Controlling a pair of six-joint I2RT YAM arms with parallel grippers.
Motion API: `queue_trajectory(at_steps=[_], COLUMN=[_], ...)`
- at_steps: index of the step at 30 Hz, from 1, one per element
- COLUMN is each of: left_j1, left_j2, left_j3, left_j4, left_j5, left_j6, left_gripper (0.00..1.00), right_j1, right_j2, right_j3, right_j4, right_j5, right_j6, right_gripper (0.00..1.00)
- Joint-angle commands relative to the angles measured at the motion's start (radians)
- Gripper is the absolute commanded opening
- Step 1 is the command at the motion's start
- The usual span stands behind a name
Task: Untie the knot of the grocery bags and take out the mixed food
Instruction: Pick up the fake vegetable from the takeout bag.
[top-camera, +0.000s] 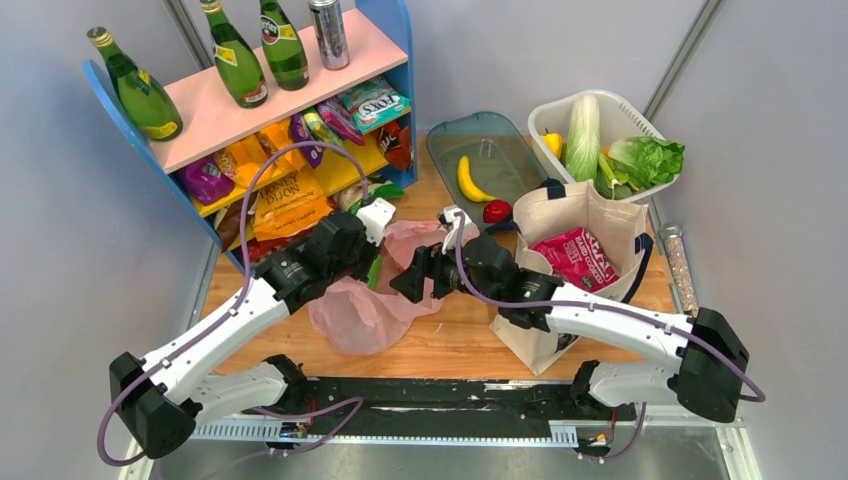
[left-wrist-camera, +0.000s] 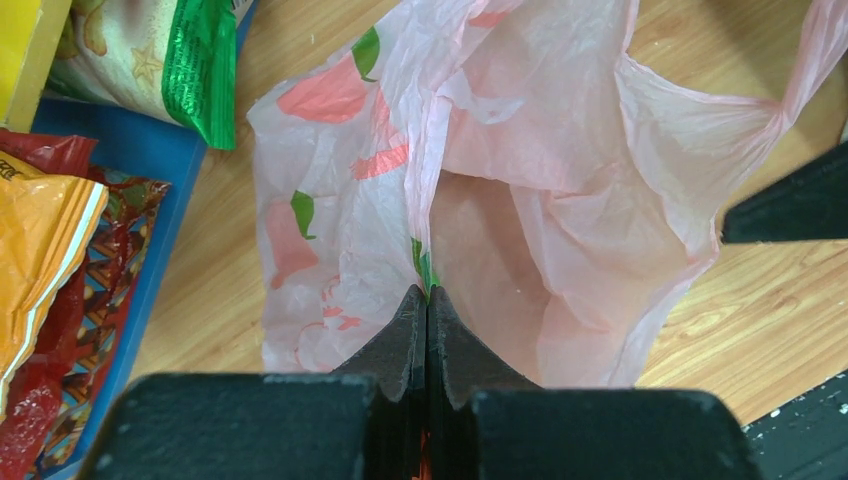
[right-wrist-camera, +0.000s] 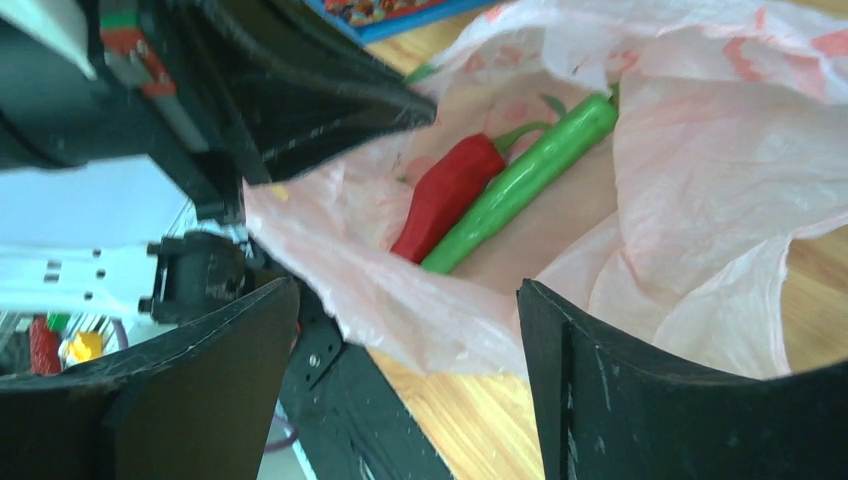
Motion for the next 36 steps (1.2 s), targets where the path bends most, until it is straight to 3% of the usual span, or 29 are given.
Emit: queue_trajectory(at_steps=[1, 6, 12, 16, 26, 36], left_j1=[0.006, 0.008, 0.009, 0.010, 0.015, 0.017], left_j2=[-0.013, -0.040, -0.061, -0.063, -0.066, -0.078], left_j3=[0.036, 0.016, 0.002, 0.001, -0.010, -0.015], left_j4=[0.028, 0.046, 0.056, 0.065, 0.085, 0.096], left_j5=[-0.027, -0.027, -0.030, -0.022, 0.014, 0.032], left_j6=[0.028, 0.022, 0.025, 0.028, 0.028, 0.029], left_gripper=[0.00, 0.00, 0.00, 0.00, 0.00, 0.00], right_j1=[0.003, 0.002, -0.007, -0.011, -0.026, -0.021], right_j2=[-0.034, 0.031, 0.258, 0.387, 0.660, 0.801], right_j3=[-0.039, -0.031, 0.026, 0.080, 0.212, 0.260], right_j4=[-0.080, 0.051, 0.260, 0.352, 0.387, 0.362], right_j5=[-0.084, -0.021, 0.013, -0.027, -0.074, 0.098], right_j6=[-0.019, 0.034, 0.032, 0.008, 0.001, -0.098], right_gripper=[0.78, 0.71, 0.61, 0.60, 0.81, 0.83])
